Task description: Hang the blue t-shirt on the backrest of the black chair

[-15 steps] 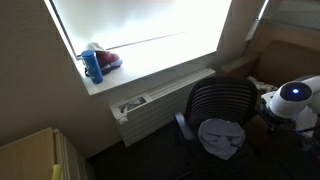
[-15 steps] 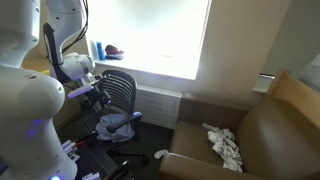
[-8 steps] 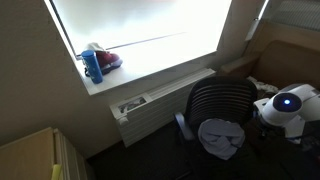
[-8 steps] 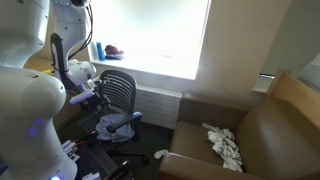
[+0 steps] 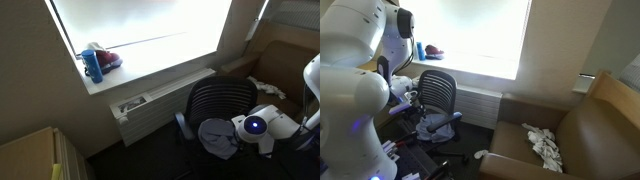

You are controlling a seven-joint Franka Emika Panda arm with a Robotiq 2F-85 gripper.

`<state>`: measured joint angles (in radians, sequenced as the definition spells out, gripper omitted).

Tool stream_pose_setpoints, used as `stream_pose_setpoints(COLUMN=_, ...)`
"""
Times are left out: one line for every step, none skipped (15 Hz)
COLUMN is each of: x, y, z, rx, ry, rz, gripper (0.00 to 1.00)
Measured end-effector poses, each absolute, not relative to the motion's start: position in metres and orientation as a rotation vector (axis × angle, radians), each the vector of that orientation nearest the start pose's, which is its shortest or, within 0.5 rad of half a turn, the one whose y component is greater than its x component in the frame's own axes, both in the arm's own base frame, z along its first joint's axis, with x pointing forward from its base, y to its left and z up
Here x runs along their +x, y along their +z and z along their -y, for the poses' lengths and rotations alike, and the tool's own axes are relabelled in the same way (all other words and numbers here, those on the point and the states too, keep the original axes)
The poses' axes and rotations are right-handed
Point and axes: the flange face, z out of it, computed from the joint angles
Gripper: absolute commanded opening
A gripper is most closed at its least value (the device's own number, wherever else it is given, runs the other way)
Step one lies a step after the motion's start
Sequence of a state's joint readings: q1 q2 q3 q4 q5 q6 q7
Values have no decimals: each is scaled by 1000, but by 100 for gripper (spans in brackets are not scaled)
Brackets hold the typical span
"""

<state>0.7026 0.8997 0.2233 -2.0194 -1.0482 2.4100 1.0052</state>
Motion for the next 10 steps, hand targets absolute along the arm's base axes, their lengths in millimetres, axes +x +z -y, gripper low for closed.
stream_pose_setpoints(x=287, y=-16, z=-408, rx=-3310, ry=-83, rz=1448, gripper=100)
stream_pose_setpoints(x=288, y=-14, z=-408, rx=-3310, ry=-86, rz=1447, gripper=100)
stream_pose_setpoints(x=289, y=-13, z=-407, rx=-3318, ry=-88, rz=1432, gripper=100)
stream_pose_setpoints(x=291, y=-15, z=-406, rx=-3331, ry=-86, rz=1406, gripper=100)
stream_pose_setpoints(x=296, y=-20, z=-404, rx=-3349, ry=-85, rz=1372, gripper=100)
stream_pose_setpoints(x=304, y=-27, z=-400, rx=-3369, ry=-88, rz=1332, gripper=100)
stream_pose_setpoints(x=312, y=-39, z=-395, rx=-3382, ry=-79, rz=1296, gripper=100)
stream_pose_setpoints(x=321, y=-53, z=-391, rx=-3398, ry=-67, rz=1260, gripper=100)
stream_pose_setpoints(x=328, y=-68, z=-387, rx=-3414, ry=-55, rz=1230, gripper=100)
stream_pose_setpoints(x=334, y=-82, z=-386, rx=-3429, ry=-43, rz=1199, gripper=100)
